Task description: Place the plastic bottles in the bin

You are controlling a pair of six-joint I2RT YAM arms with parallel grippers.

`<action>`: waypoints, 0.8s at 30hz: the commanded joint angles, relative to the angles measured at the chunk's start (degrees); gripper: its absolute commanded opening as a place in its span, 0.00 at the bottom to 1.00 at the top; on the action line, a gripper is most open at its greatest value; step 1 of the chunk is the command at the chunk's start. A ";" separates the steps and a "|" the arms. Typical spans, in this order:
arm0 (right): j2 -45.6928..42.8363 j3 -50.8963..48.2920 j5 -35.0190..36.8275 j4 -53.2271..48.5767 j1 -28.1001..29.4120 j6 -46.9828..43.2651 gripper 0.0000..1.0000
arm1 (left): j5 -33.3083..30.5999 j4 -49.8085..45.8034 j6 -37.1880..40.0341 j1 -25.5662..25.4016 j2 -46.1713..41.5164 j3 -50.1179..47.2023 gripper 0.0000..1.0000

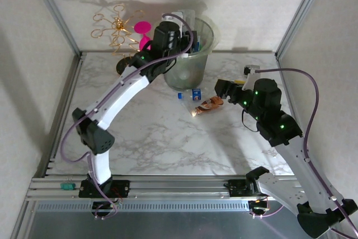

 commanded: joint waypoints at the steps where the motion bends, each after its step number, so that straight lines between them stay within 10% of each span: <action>1: -1.66 -1.17 -1.70 0.00 0.45 0.82 0.81 | -4.89 4.61 3.93 0.33 4.72 6.63 0.54; 9: -5.24 -4.21 -2.71 -0.03 0.41 1.20 0.81 | -7.68 8.40 6.46 1.69 15.59 17.06 0.55; 24: -4.36 -5.32 -2.36 0.40 0.44 1.77 0.80 | 1.68 9.43 -11.75 3.81 21.07 15.23 0.58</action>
